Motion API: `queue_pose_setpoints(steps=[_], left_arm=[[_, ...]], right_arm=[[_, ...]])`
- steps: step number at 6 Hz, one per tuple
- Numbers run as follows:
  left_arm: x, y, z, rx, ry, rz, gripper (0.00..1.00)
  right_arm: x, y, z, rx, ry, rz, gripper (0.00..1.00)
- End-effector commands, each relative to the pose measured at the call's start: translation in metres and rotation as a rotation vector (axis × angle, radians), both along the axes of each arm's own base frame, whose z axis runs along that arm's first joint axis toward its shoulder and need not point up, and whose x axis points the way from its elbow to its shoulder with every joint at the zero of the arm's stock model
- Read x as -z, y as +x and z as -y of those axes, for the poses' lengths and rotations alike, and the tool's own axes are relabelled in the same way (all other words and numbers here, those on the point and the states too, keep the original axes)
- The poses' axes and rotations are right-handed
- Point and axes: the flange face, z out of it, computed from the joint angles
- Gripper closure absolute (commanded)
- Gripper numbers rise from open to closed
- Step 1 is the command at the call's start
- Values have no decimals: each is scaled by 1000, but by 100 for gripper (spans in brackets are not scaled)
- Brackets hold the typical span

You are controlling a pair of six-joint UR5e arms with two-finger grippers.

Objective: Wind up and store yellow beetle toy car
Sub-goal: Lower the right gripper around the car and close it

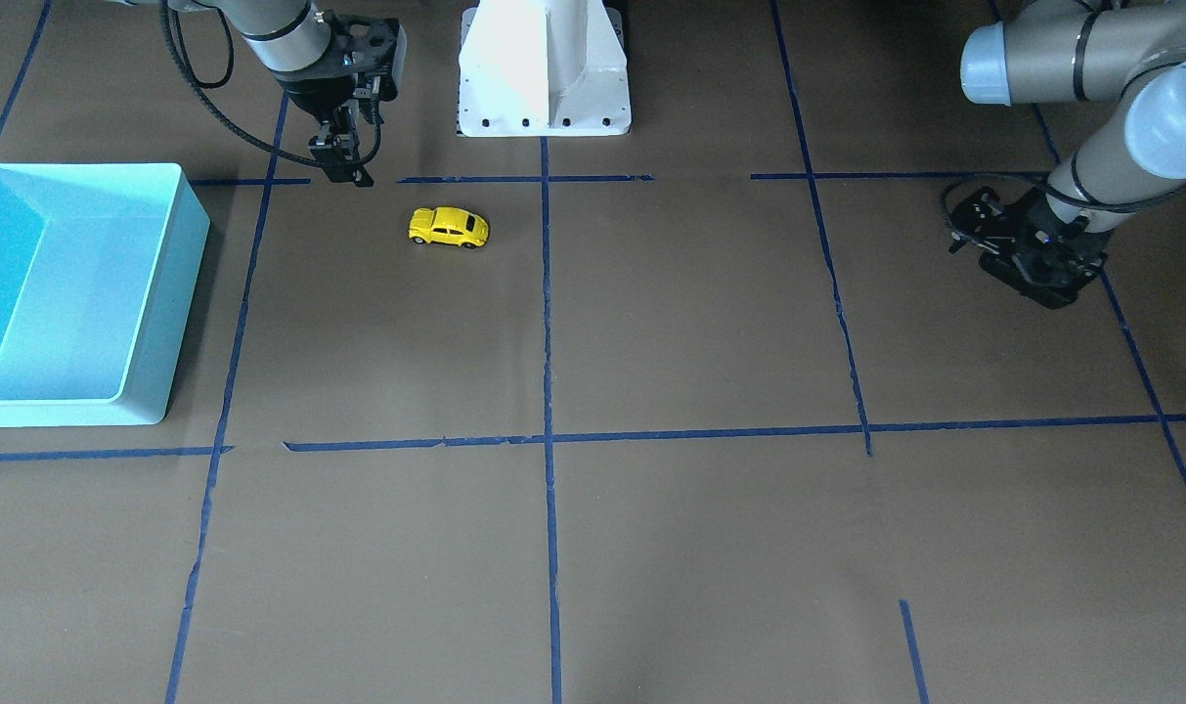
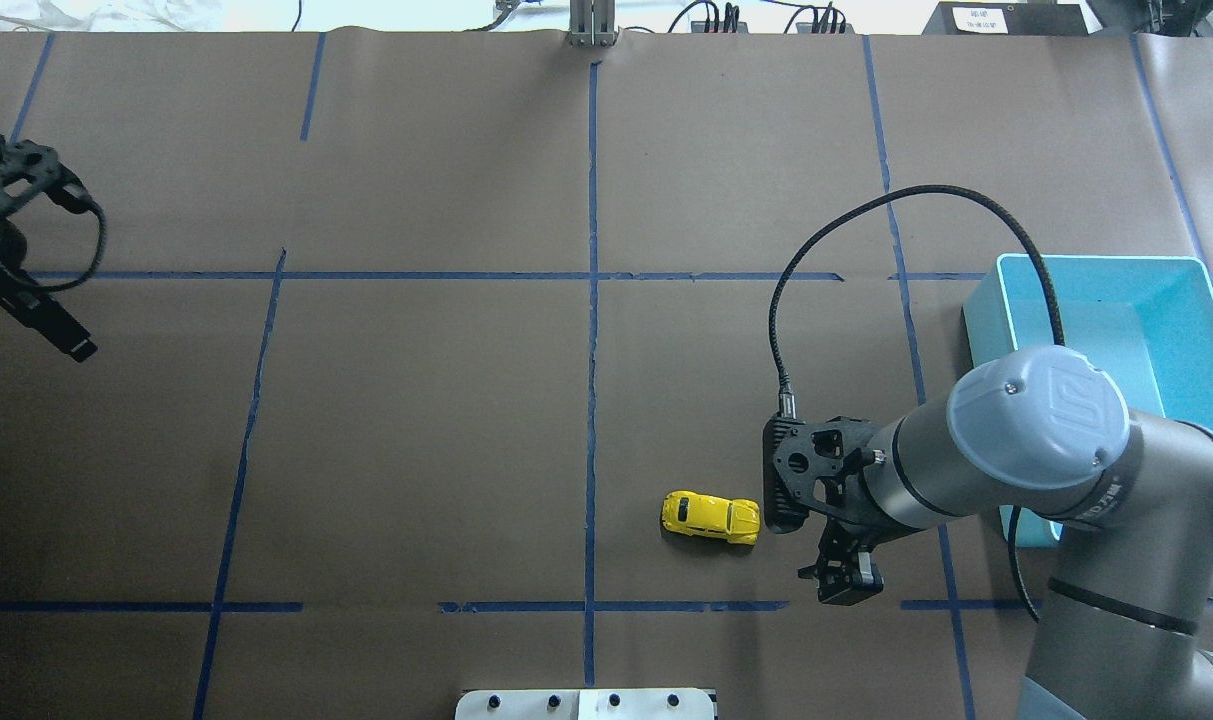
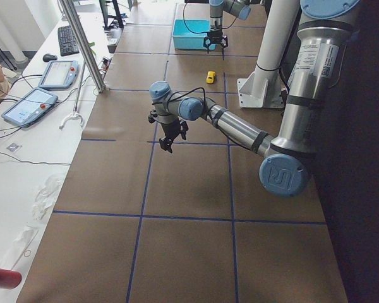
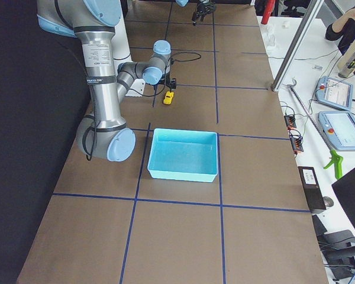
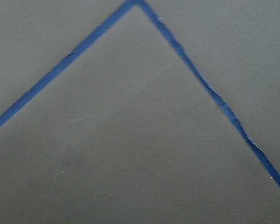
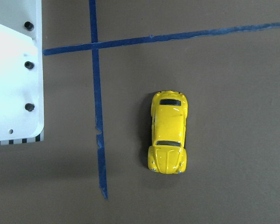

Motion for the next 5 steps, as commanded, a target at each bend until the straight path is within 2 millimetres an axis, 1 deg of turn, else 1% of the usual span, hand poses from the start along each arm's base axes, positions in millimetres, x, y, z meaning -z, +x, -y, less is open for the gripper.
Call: queue_pose_setpoints(steps=[1, 2, 3, 4, 5], left_arm=[[-29, -59, 3, 191, -213, -50, 0], [-43, -89, 0, 250, -237, -44, 0], [-46, -107, 4, 286, -243, -40, 0], [-71, -138, -1, 346, -290, -33, 0], [-97, -171, -21, 403, -334, -25, 0]], right_arm=[[4, -16, 5, 2, 0, 0, 0], [7, -36, 13, 2, -3, -6, 0], [7, -58, 22, 4, -7, -20, 0], [4, -71, 20, 10, -4, -33, 0], [-2, -78, 17, 10, -1, -48, 0]])
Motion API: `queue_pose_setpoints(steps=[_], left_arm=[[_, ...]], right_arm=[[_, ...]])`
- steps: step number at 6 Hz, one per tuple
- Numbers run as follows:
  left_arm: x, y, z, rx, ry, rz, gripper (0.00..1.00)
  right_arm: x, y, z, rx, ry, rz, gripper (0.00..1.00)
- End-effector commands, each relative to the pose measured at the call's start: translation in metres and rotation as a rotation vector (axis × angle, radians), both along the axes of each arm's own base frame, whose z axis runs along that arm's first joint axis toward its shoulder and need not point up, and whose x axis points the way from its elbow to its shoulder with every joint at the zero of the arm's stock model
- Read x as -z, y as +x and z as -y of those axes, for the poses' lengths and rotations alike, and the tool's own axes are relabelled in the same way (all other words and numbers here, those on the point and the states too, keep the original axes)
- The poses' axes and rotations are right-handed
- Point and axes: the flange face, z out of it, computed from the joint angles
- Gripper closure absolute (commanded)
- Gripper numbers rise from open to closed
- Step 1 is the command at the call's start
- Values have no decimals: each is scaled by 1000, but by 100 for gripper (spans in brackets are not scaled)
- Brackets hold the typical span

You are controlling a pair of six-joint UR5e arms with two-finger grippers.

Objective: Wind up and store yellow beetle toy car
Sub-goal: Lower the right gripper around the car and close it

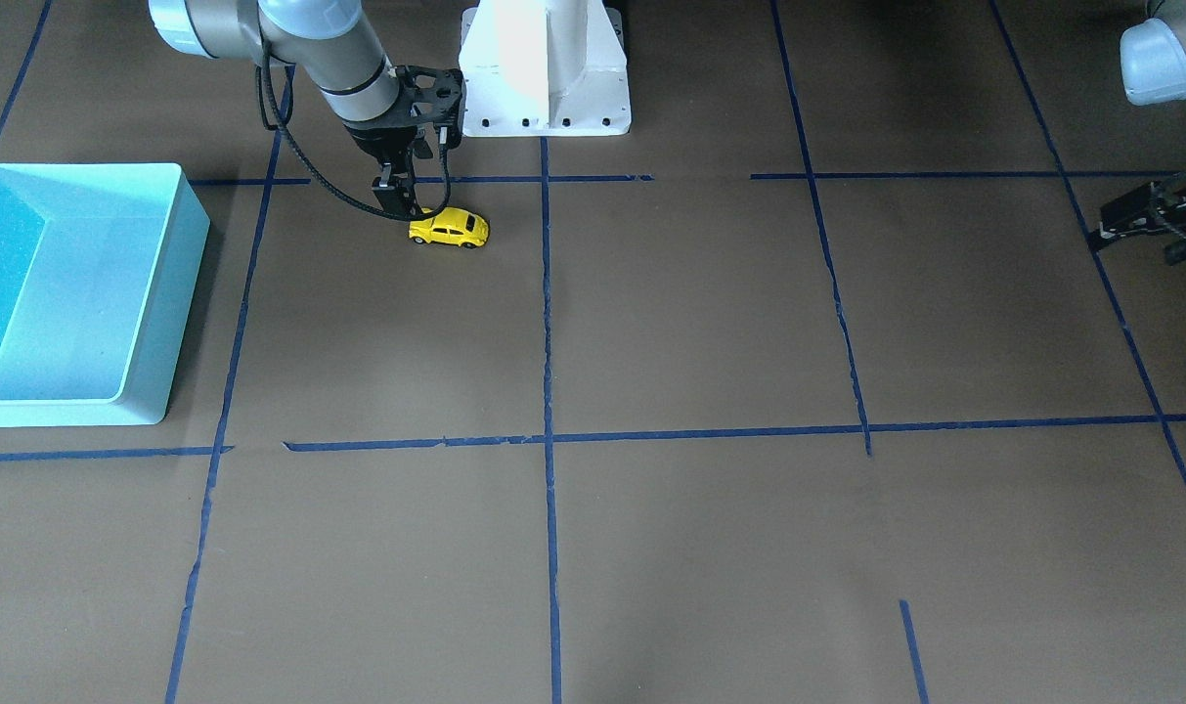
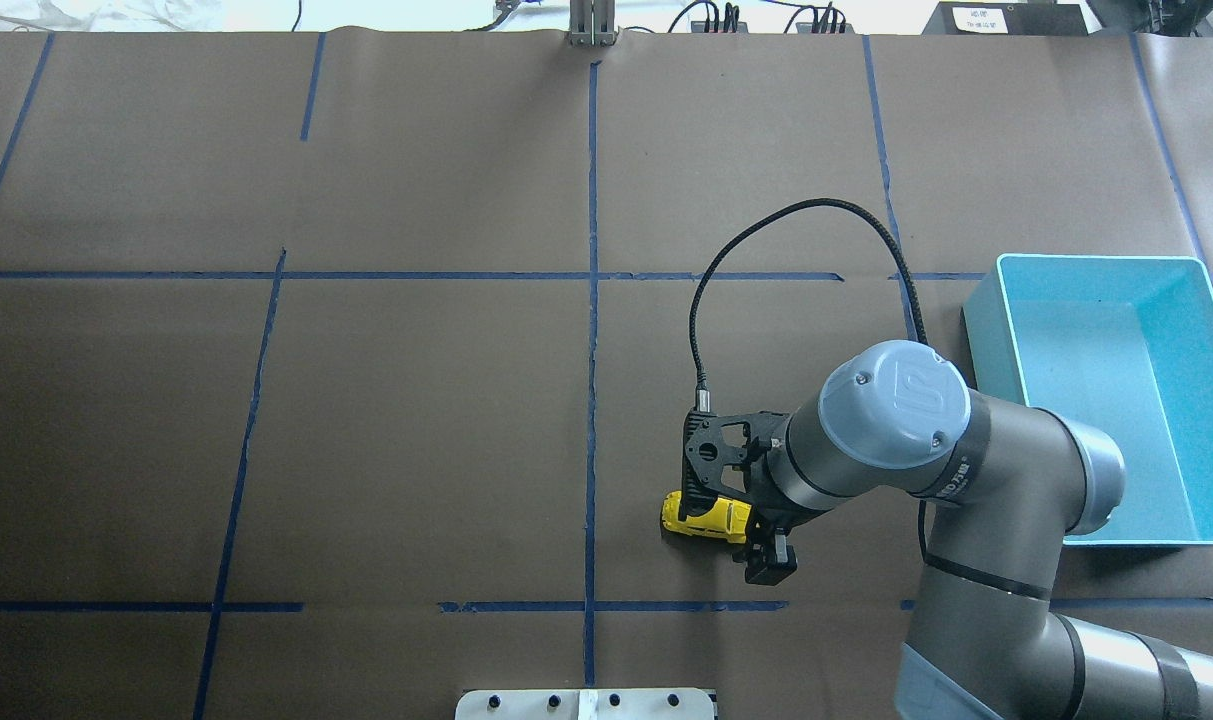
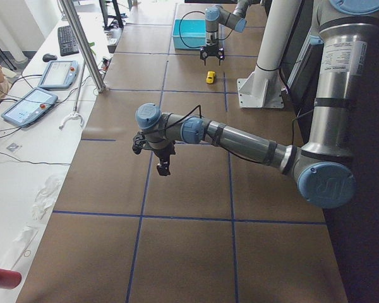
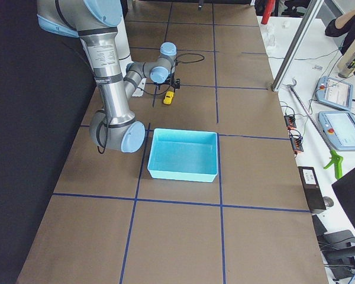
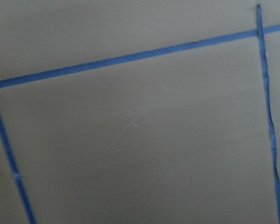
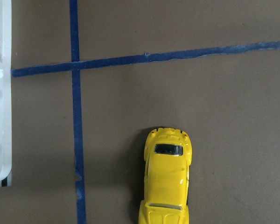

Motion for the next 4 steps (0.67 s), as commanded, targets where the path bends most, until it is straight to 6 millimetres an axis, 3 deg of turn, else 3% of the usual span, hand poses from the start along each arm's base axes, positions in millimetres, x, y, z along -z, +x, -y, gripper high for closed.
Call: queue_pose_setpoints(steps=[1, 2, 4], left_arm=[[-64, -64, -54, 114, -122, 10, 0], [-74, -81, -64, 149, -130, 18, 0], [-78, -90, -59, 156, -61, 105, 0]], right_arm=[[-7, -10, -2, -4, 0, -19, 0], [-8, -10, -2, -13, 7, -23, 0], [-14, -19, 1, -49, 27, -51, 0]])
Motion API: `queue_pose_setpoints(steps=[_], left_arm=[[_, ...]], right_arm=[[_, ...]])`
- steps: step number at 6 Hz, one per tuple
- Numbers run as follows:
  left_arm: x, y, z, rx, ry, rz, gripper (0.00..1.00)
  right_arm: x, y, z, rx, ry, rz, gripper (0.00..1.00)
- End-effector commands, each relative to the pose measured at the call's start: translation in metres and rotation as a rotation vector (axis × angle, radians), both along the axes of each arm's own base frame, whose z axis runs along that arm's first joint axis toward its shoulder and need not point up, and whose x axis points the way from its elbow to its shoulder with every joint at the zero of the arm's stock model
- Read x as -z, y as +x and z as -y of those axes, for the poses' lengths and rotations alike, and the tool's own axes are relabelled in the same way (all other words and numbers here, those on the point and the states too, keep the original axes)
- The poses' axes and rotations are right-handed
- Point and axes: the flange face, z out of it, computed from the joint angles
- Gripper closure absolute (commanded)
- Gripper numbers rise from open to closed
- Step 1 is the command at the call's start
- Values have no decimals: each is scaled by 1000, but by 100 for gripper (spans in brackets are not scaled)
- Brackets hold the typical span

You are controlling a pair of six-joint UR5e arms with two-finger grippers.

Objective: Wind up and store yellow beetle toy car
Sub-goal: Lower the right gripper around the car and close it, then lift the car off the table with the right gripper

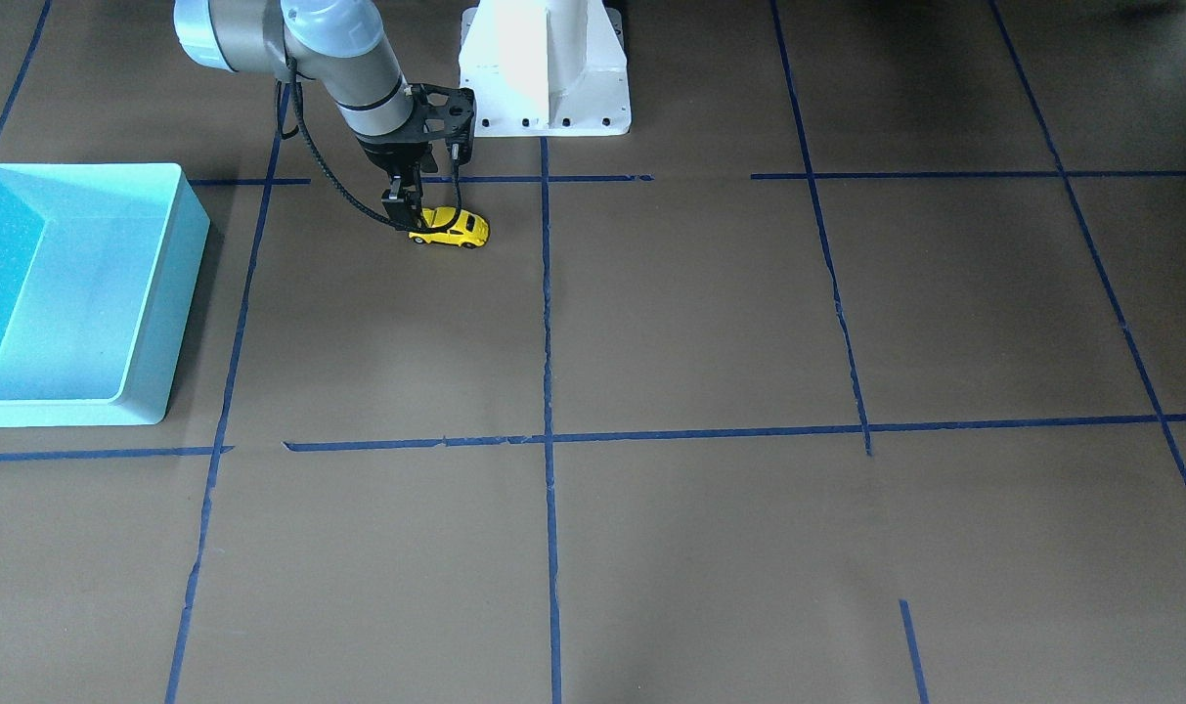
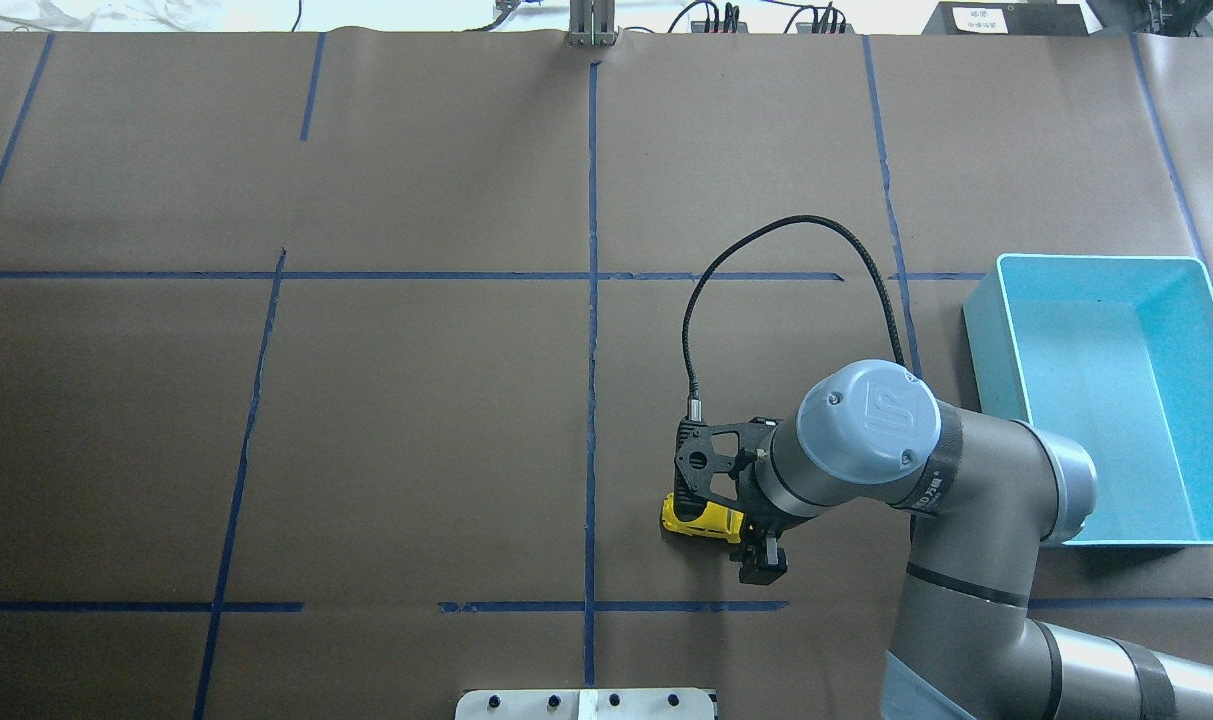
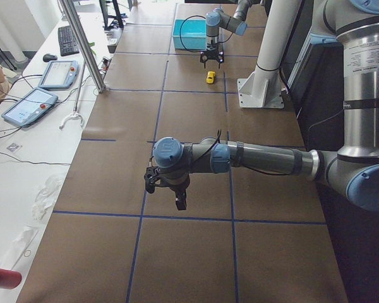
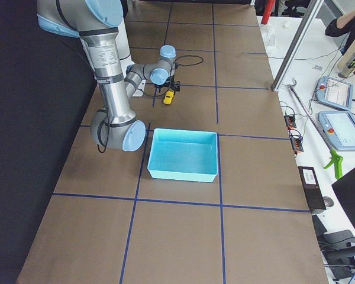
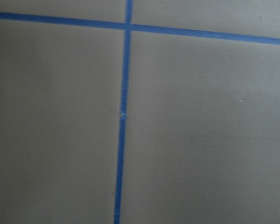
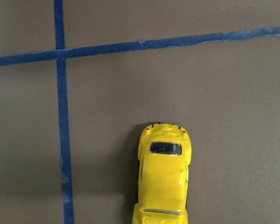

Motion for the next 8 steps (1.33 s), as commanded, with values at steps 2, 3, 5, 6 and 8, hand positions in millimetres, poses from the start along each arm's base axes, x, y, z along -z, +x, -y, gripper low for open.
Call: queue_pose_setpoints(steps=[2, 3, 5, 6, 8], left_arm=[[-11, -9, -7, 3, 70, 100, 0], [-3, -9, -7, 5, 85, 93, 0], [-9, -7, 1, 0, 73, 91, 0], [-24, -7, 3, 0, 42, 89, 0], [-27, 1, 5, 3, 17, -19, 0]], right_arm=[[-1, -17, -1, -45, 29, -25, 0], [-3, -29, 3, -50, 35, -21, 0], [-19, -55, -4, -82, 44, -6, 0], [-21, -57, -9, -73, 42, -8, 0], [-15, -50, -12, -73, 38, 10, 63]])
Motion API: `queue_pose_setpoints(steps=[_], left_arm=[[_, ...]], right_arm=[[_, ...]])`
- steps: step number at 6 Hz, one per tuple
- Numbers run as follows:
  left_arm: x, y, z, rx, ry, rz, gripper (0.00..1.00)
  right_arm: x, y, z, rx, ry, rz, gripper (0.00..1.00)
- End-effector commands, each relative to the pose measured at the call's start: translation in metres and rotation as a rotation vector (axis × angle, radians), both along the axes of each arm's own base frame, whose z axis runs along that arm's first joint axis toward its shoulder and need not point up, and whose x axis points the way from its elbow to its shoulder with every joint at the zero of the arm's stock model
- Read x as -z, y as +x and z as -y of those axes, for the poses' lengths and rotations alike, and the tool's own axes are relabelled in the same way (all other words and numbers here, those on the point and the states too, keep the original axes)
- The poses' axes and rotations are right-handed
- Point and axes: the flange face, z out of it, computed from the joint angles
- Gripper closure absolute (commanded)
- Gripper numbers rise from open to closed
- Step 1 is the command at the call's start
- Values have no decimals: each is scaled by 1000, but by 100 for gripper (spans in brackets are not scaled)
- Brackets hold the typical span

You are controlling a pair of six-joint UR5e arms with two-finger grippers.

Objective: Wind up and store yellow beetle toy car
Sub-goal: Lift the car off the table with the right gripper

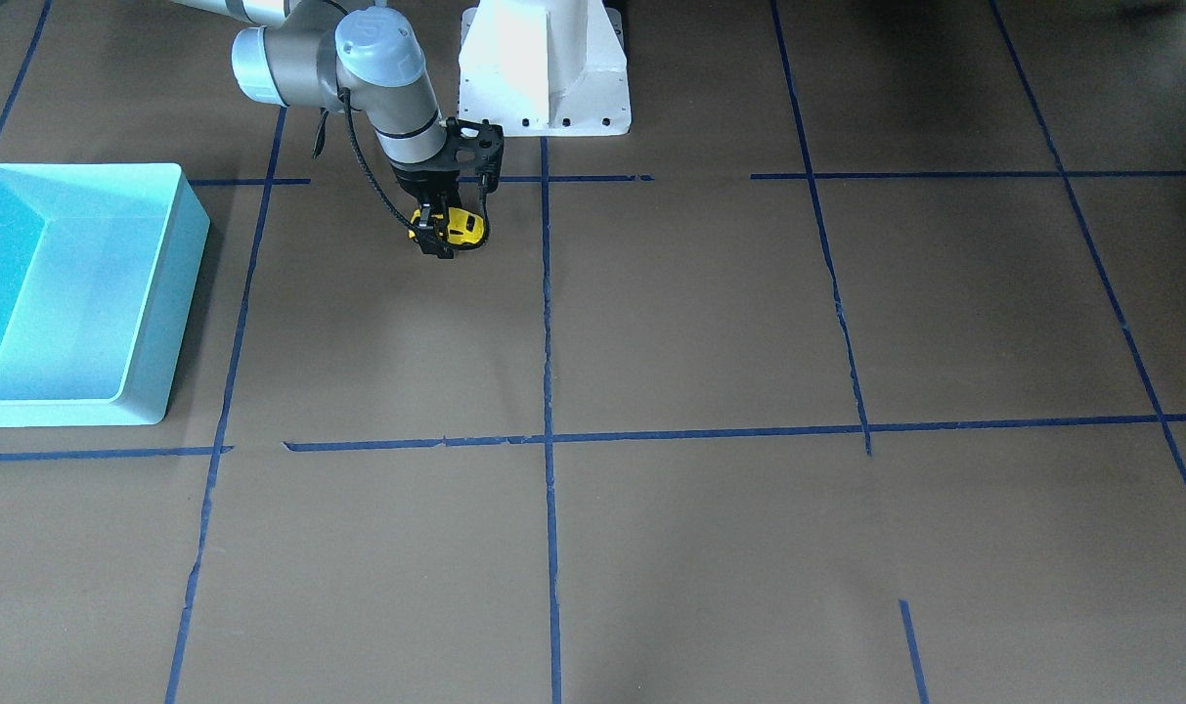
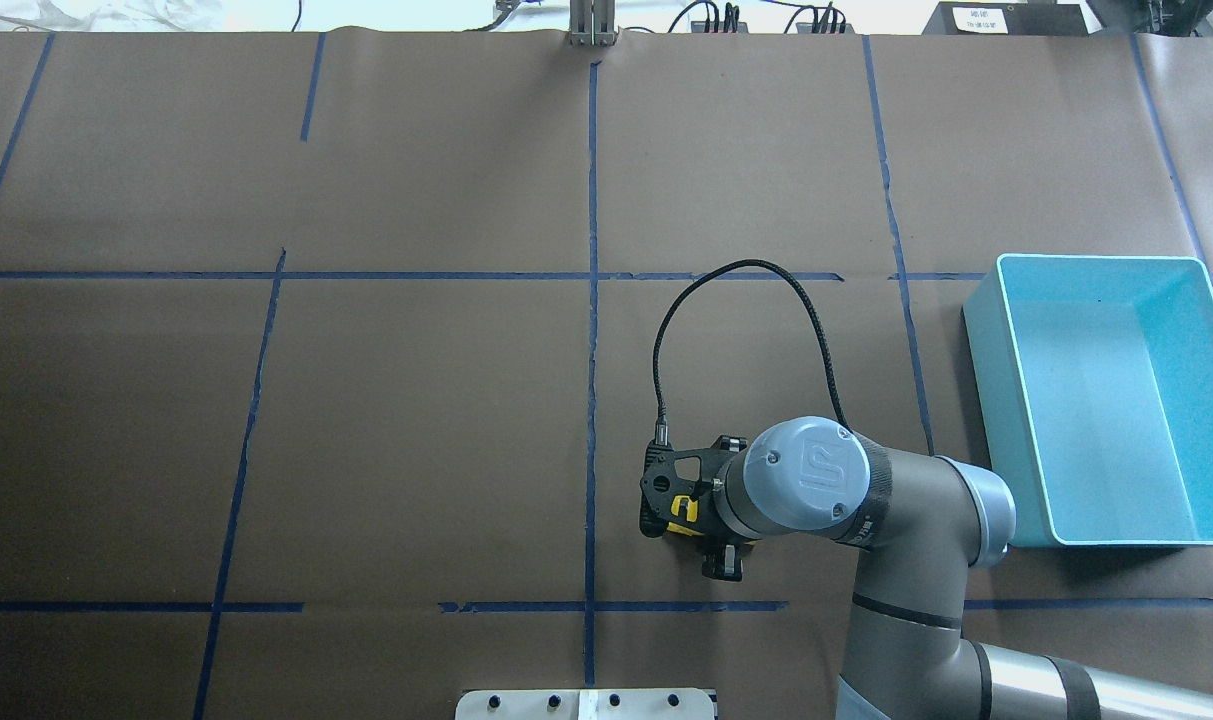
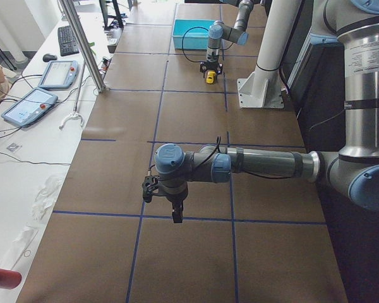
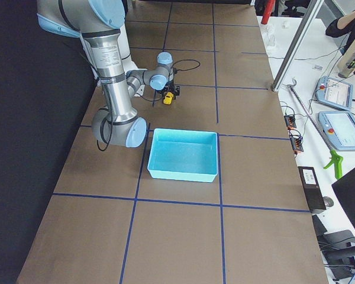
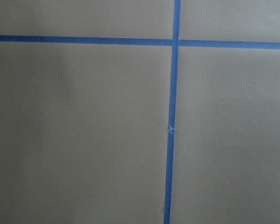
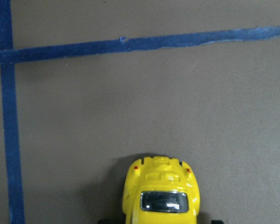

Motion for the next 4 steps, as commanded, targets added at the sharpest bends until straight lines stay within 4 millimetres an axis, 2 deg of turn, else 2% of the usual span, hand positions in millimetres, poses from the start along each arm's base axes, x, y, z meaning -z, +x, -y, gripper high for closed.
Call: queue_pose_setpoints(steps=[1, 2, 3, 4], left_arm=[[-5, 6, -2, 11, -44, -90, 0], [-2, 5, -5, 8, -28, -91, 0], [-8, 6, -4, 7, -40, -84, 0], [-5, 6, -4, 7, -38, -84, 0]], right_arm=[[23, 21, -1, -8, 6, 51, 96], [44, 39, -3, -17, 11, 67, 98], [51, 49, -2, -22, 11, 65, 100], [53, 56, 8, -39, 8, 66, 100]])
